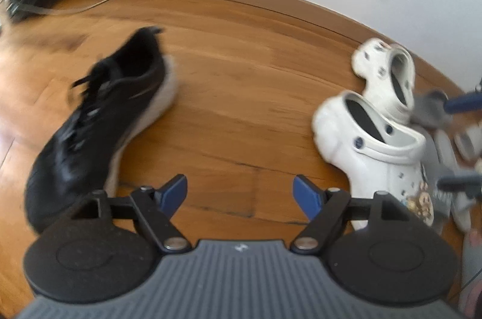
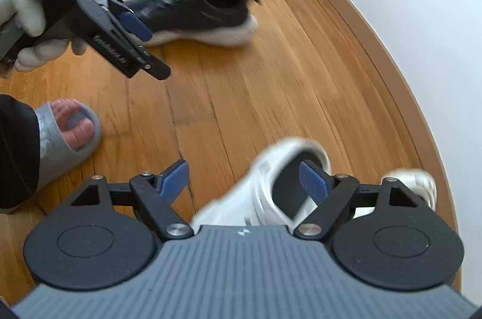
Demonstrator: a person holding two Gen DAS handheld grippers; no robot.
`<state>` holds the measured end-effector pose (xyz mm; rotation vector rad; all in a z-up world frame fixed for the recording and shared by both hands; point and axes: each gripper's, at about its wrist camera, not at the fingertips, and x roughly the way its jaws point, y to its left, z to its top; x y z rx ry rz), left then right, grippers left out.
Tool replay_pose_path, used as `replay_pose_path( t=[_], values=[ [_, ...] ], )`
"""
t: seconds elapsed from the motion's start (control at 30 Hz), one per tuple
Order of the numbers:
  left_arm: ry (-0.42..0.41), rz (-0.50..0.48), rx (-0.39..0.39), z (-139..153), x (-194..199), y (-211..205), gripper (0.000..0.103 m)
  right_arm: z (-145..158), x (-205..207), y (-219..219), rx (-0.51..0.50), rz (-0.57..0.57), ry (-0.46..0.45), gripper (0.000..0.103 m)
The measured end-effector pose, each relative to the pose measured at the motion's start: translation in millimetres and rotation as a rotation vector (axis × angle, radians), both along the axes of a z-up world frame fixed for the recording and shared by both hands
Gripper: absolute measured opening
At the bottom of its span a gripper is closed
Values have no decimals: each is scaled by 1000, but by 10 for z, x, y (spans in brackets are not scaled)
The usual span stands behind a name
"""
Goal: Organize scattered shoes
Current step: 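Carry the black sneaker with the right gripper beside the red slippers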
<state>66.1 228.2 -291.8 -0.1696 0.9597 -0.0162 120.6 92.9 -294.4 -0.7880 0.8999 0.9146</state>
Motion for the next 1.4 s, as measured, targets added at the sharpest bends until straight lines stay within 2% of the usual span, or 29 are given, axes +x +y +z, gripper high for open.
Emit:
replay_pose_path(
  t=[0.2, 0.33, 0.43, 0.57, 0.77, 1.07, 1.17, 1.27, 1.4],
  values=[
    [28, -104, 22, -167, 52, -375, 76, -22, -1, -431, -75, -69, 13, 81],
    [37, -156, 44, -182, 33, -510, 76, 131, -27, -902, -140, -84, 30, 82],
    [30, -179, 47, -116, 51, -561, 76, 306, 46, -1280, -168, -139, 40, 83],
    [13, -191, 30, 36, 162, -692, 76, 448, 238, -1910, -149, -336, 81, 86],
    [-18, -253, -50, 293, 338, -1136, 79, 517, 362, -2917, -85, -675, 110, 89],
    [21, -386, 8, 551, 687, -2089, 82, 622, 548, -4427, 18, -1182, 150, 90],
    [36, -458, 22, 640, 852, -2489, 83, 561, 416, -4704, 65, -1244, 166, 90],
    [59, -513, 79, 639, 946, -2829, 83, 488, 306, -4990, 143, -1321, 187, 90],
    [92, -584, 85, 648, 1056, -3243, 83, 295, 203, -5333, 223, -1436, 227, 90]
  ],
)
